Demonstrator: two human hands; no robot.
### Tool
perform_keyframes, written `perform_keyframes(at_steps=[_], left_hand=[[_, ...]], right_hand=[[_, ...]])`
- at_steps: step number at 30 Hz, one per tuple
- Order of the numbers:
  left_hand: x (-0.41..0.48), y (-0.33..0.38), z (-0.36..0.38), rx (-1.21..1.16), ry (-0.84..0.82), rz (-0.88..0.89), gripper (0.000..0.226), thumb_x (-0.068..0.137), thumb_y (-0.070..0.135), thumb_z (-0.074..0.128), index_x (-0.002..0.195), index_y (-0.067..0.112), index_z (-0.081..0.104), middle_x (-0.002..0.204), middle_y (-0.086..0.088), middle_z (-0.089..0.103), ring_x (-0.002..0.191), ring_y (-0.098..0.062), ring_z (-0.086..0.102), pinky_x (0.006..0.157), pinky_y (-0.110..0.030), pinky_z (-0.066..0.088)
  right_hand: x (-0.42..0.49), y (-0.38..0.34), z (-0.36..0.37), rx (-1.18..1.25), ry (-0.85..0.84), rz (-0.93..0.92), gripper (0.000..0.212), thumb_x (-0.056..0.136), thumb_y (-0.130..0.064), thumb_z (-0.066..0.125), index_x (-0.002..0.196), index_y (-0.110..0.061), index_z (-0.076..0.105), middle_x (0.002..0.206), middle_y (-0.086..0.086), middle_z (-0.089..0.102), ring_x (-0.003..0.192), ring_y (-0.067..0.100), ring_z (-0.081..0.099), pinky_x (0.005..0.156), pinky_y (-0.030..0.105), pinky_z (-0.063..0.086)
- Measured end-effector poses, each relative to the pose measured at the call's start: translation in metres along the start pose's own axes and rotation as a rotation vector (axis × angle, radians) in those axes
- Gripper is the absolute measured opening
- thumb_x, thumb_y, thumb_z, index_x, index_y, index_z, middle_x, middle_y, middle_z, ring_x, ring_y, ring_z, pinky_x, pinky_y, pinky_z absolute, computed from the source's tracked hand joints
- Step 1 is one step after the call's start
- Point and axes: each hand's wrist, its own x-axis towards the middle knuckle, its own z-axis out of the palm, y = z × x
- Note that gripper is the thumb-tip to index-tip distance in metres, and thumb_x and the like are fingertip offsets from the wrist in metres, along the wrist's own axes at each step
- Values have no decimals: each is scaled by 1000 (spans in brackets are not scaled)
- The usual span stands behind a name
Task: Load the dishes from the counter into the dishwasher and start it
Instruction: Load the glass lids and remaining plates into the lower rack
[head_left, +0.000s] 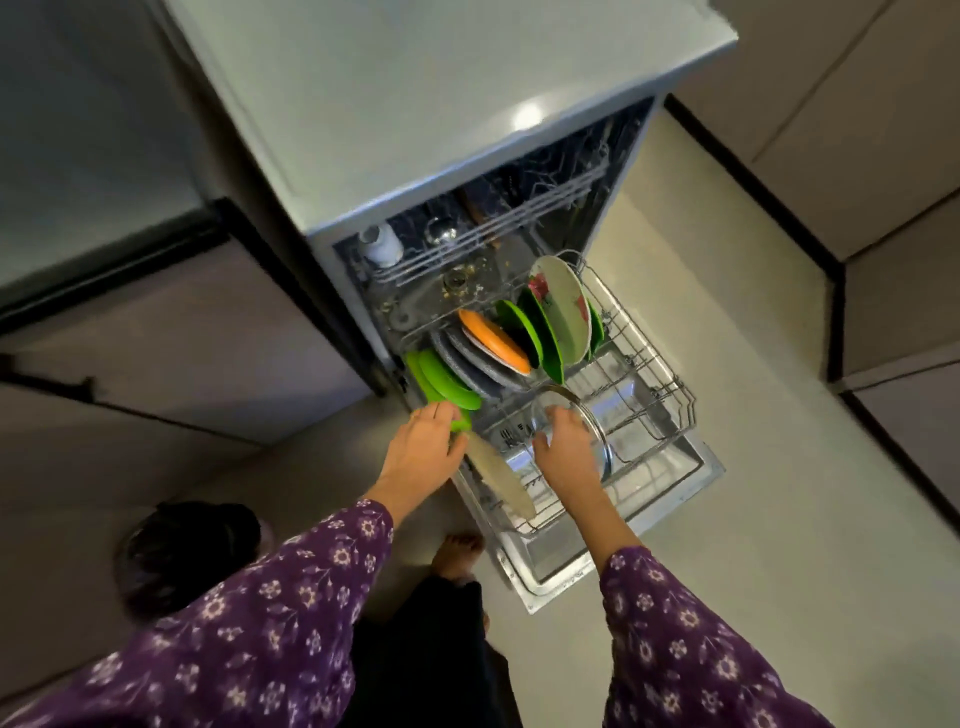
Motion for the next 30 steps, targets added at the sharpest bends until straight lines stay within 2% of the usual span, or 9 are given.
perform_keyframes(at_steps=[5, 7, 11, 14, 17, 19, 23, 27, 30], left_hand=[[-96, -38, -65, 7, 117, -137, 22, 91, 27, 56, 106, 11, 55, 103, -5, 60, 97, -26, 56, 77, -36, 43], [-131, -51, -83, 11, 178, -196, 21, 89, 26, 56, 101, 8, 58, 96, -7, 61, 91, -30, 58, 73, -38, 46], [-205, -81, -120, 19, 326, -325, 27, 82, 33, 48, 88, 10, 60, 80, -4, 60, 74, -30, 63, 61, -35, 52], [-257, -98, -147, 14, 433, -438, 18, 84, 29, 58, 90, 12, 59, 83, -3, 61, 79, -27, 63, 64, -37, 52], [-314, -122, -169, -22, 532, -582, 36, 81, 44, 40, 90, 14, 58, 84, -2, 60, 79, -26, 62, 64, -38, 51], [-357, -140, -182, -48, 612, -675, 41, 82, 46, 36, 95, 14, 56, 90, -2, 60, 87, -25, 60, 71, -39, 50], [-443, -183, -201, -64, 783, -874, 19, 91, 35, 51, 100, 19, 53, 98, 3, 58, 97, -18, 55, 79, -33, 43], [-518, -227, -217, -74, 879, -989, 28, 88, 42, 43, 97, 17, 53, 94, 1, 59, 91, -21, 56, 77, -35, 46], [-575, -265, -229, -91, 945, -1071, 17, 89, 30, 57, 98, 15, 55, 94, -2, 60, 91, -23, 57, 79, -38, 48]], right_hand=[[-56, -107, -4, 74, -48, -326, 25, 87, -8, 51, 110, -1, 59, 104, 17, 62, 96, 32, 60, 83, 40, 49], [-78, -151, 1, 71, -61, -460, 22, 84, -8, 52, 104, -3, 61, 97, 16, 64, 91, 33, 61, 80, 40, 49], [-131, -245, 18, 49, -154, -648, 20, 85, -11, 51, 103, -7, 61, 100, 13, 65, 94, 31, 60, 83, 41, 48], [-165, -302, 36, -5, -242, -805, 20, 87, -10, 51, 104, -8, 61, 102, 12, 66, 98, 30, 59, 85, 37, 46], [-199, -355, 57, -59, -317, -963, 17, 85, -12, 52, 99, -10, 60, 95, 11, 66, 90, 30, 61, 79, 37, 47], [-224, -390, 75, -92, -369, -1048, 17, 84, -13, 52, 99, -12, 61, 92, 10, 67, 87, 30, 62, 76, 37, 49], [-280, -462, 115, -122, -447, -1155, 19, 84, -14, 53, 101, -14, 61, 95, 8, 68, 89, 27, 63, 80, 38, 51], [-337, -527, 162, -112, -496, -1239, 18, 82, -11, 56, 99, -12, 64, 95, 7, 70, 88, 25, 65, 80, 33, 51], [-384, -577, 205, -112, -547, -1288, 18, 82, -11, 57, 99, -10, 65, 93, 8, 71, 87, 25, 66, 80, 31, 51]])
